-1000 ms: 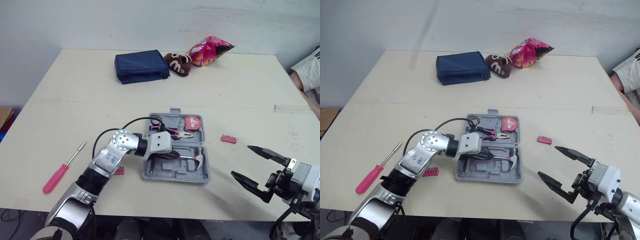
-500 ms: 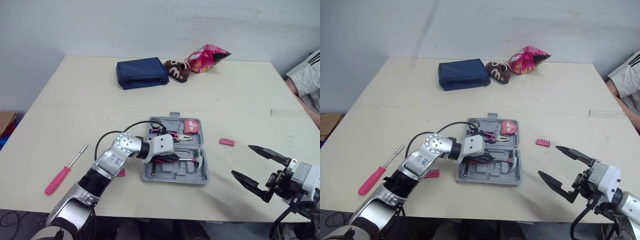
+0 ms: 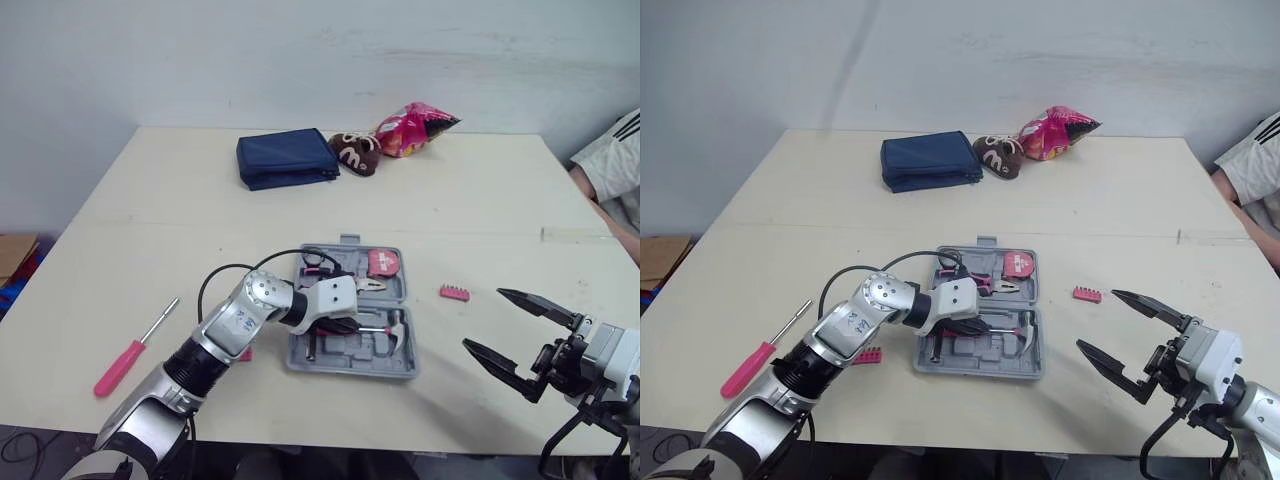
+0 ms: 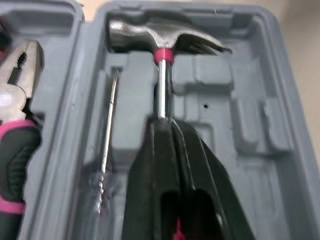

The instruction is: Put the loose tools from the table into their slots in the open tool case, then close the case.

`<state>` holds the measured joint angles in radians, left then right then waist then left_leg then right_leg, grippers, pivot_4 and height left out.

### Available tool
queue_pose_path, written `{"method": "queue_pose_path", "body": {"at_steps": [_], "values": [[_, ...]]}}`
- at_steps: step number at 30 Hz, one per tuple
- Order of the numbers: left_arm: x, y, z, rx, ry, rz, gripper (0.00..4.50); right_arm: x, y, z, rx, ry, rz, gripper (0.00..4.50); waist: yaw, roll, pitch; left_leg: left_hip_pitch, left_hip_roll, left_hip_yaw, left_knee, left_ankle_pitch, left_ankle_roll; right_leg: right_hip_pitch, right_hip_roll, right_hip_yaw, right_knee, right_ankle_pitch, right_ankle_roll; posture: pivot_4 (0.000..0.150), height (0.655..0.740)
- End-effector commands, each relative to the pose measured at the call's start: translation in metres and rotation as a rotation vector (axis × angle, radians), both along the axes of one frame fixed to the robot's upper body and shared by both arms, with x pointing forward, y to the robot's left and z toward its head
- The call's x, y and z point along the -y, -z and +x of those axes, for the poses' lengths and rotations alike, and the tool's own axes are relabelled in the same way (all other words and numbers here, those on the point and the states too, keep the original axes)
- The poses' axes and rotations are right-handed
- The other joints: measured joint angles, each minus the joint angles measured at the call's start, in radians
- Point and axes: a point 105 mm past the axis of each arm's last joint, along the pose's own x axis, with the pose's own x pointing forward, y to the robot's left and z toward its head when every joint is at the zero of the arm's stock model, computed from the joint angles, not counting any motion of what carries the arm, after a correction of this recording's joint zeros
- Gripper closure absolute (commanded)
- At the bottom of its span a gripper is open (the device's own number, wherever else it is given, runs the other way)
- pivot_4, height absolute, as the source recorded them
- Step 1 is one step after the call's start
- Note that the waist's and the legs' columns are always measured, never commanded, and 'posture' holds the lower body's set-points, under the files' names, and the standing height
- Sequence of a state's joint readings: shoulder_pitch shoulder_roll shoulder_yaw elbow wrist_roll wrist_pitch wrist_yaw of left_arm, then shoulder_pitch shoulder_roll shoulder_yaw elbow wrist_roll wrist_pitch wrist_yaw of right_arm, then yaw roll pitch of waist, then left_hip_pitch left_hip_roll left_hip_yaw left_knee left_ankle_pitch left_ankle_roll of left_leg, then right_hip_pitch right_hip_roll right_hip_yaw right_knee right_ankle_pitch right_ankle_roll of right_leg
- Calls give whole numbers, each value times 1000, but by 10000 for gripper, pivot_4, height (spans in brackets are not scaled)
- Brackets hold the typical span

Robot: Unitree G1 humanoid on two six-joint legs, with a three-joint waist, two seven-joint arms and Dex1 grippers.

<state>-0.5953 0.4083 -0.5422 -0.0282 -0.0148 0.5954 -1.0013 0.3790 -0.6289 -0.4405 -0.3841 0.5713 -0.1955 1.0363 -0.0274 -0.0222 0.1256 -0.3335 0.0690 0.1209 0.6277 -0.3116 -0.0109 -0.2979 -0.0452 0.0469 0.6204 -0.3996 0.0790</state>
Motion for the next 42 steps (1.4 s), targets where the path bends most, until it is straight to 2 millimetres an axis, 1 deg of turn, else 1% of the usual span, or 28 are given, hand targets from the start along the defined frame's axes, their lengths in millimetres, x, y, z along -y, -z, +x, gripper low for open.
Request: {"method": "queue_pose_path", "body": {"at_steps": [1,2,5,7,10,11,12,13,15,17,19,21,22,24,25,27,28,29,30,32,33,34,35,36,38,40,41,42], "values": [[-33,83,-30,-269,-71,274,44845,2,-4,-1,33,8,0,0,0,0,-2,0,0,-1,0,0,0,0,0,-1,0,0,0,1500,7400],[-33,82,-28,-251,-65,270,44845,3,-4,-1,33,9,0,0,0,0,-2,1,0,-1,0,0,0,1,0,-1,0,-1,-1,1500,7400],[-25,68,-21,-178,-38,189,44845,5,-1,-2,32,12,1,0,0,0,-2,1,1,-2,0,0,0,1,0,-1,0,-1,-2,1500,7400],[-19,50,-14,-84,9,104,44845,7,1,-3,29,15,-1,0,0,1,-1,0,0,-2,0,0,0,1,-1,-2,-1,-4,-7,1500,7400],[-7,11,-5,69,77,-99,44845,10,3,-5,28,18,-2,0,0,4,3,-2,0,-2,-2,0,0,0,-2,-2,-2,-4,-7,1500,7400],[-5,-5,-2,128,103,-175,44845,11,3,-5,28,20,-3,0,0,6,7,-2,0,-2,-2,0,0,-1,-2,-2,-2,-4,-6,1500,7400],[-5,-17,-2,175,129,-230,44845,11,3,-6,27,21,-4,0,1,9,10,-4,0,-2,-2,0,0,-4,-2,-2,-2,-3,-5,1500,7400],[-7,-26,-2,201,146,-268,44845,13,4,-7,25,22,-6,0,1,8,18,-4,0,-2,-2,0,0,-8,-2,-2,-1,-1,-1,1500,7400],[-13,-42,-2,265,188,-318,44845,15,4,-10,23,25,-10,0,1,8,24,-11,0,-3,-1,2,-1,-16,-1,-3,0,-1,0,1500,7400],[-18,-60,-3,310,213,-405,44845,17,3,-11,22,26,-14,0,2,9,27,-26,1,-3,4,7,-7,-30,1,-3,3,0,2,1500,7400],[-28,-79,-7,353,232,-493,44845,20,0,-12,24,32,-22,0,2,9,30,-29,0,-2,5,7,-7,-33,2,-3,3,-1,5,1500,7400],[-38,-87,-8,379,231,-527,44845,23,-2,-13,26,39,-26,0,2,8,32,-33,0,-1,6,7,-6,-38,2,-3,5,-1,7,1500,7400],[-47,-90,-6,385,207,-533,44845,26,-3,-14,23,42,-33,0,2,8,34,-36,0,-1,8,7,-6,-41,2,-2,6,-1,7,1500,7400],[-66,-98,-2,377,140,-551,44845,31,-4,-15,19,49,-53,0,0,8,38,-36,0,-1,10,7,-6,-41,3,-2,8,-1,7,1500,7400],[-76,-103,1,380,98,-554,42477,35,-5,-16,18,56,-62,0,0,7,39,-36,0,-1,10,7,-7,-41,3,-2,9,-1,8,1500,7400],[-105,-109,10,391,-14,-538,37260,47,-8,-17,17,78,-90,0,-3,6,44,-35,0,-1,10,8,-6,-41,3,-1,10,0,9,1500,7400],[-121,-112,14,415,-76,-522,33321,54,-9,-18,13,90,-108,0,-2,5,47,-35,0,-1,11,9,-6,-41,3,0,11,1,10,1500,7400],[-146,-112,18,441,-156,-487,27484,66,-12,-19,14,115,-134,0,-3,5,48,-35,0,-1,11,10,-5,-41,3,0,11,1,11,1500,7400],[-162,-112,20,458,-205,-463,24379,74,-14,-19,16,131,-150,0,-5,5,48,-35,0,-1,11,10,-5,-41,3,0,11,1,11,1500,7400],[-200,-111,20,477,-335,-422,15965,92,-19,-21,19,174,-180,0,-8,6,50,-34,-1,1,11,9,-5,-41,2,1,11,2,12,1500,7400],[-214,-110,19,485,-380,-406,11444,99,-21,-22,17,184,-194,0,-8,6,51,-34,-1,2,11,9,-4,-41,2,2,11,2,12,1500,7400],[-239,-106,16,487,-458,-365,6281,110,-23,-24,10,208,-209,0,-6,5,52,-34,-1,2,10,9,-4,-41,2,2,11,2,12,1500,7400],[-265,-102,10,490,-535,-317,2153,120,-24,-27,1,229,-228,0,-6,4,52,-34,-1,2,10,9,-4,-42,2,2,10,2,12,1500,7400],[-295,-99,3,493,-634,-269,934,131,-25,-29,-8,257,-242,0,-9,4,53,-34,-1,2,10,9,-4,-42,1,2,10,2,12,1500,7400],[-332,-98,-10,494,-761,-222,934,145,-26,-34,-20,288,-259,0,-9,1,56,-34,-1,4,8,9,-4,-44,1,2,9,2,12,1500,7400],[-364,-96,-25,482,-873,-186,934,156,-24,-38,-34,317,-271,0,-8,-2,57,-34,-1,3,6,9,-4,-44,1,2,8,2,11,1500,7400],[-375,-95,-30,477,-909,-172,934,160,-24,-39,-37,328,-275,0,-7,-2,57,-35,-1,3,6,8,-4,-44,0,1,8,2,11,1500,7400],[-390,-94,-39,474,-963,-141,934,162,-21,-40,-41,341,-282,0,-5,-2,57,-35,-1,3,6,8,-4,-44,-1,1,8,2,11,1500,7400]]}}
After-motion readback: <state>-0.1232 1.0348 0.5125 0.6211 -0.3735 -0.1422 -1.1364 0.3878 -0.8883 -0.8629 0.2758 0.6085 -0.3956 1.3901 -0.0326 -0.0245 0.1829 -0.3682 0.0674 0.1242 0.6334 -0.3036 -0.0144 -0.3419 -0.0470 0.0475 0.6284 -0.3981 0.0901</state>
